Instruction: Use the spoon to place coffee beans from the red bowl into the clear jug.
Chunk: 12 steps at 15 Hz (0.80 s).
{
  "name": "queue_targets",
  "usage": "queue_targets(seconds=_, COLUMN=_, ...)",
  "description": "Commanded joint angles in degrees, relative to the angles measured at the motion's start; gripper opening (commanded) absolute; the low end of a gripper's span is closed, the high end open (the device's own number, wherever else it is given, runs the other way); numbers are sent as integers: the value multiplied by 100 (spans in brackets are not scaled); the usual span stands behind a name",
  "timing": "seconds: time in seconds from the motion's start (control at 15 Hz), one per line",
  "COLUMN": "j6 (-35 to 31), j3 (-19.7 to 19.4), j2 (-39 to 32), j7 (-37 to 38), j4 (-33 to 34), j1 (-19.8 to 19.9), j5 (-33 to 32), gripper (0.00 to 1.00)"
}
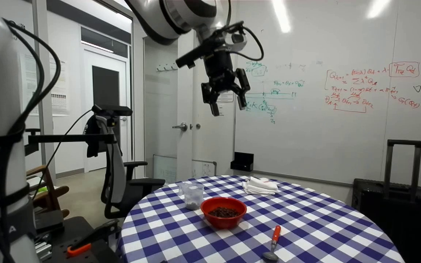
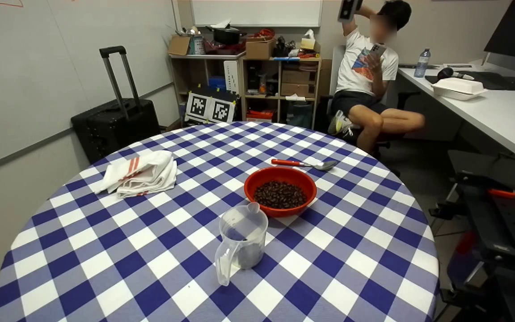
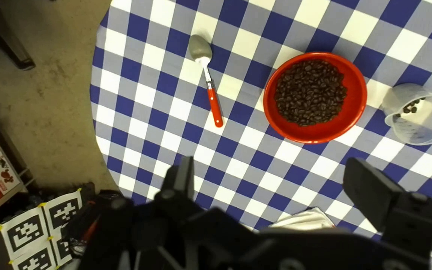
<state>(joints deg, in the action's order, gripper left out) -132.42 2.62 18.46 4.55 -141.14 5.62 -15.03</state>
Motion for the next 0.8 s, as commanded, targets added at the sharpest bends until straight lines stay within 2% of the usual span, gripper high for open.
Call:
queue_targets(seconds=0.0, j6=-495, j3=-238, j2=-1415, j7=-442, j4=871, j1=-14, j5=-137, gripper=100)
queue_targets(seconds=0.27, j6=-962, j3=-460, j2=-2635, j7=-785, j4=1679, j1=-12, j5=-285, gripper=100)
queue_targets(seconds=0.53, j6=-1214, j3=-740, j2=-3734, j7=-808, j4=2482, j1=-39, j5=-612, gripper=100)
queue_targets(seconds=0.73, j6=-1235, j3=-805, j2=-4422, j7=-998, j4=3002, j1=2, j5=-431, gripper=100)
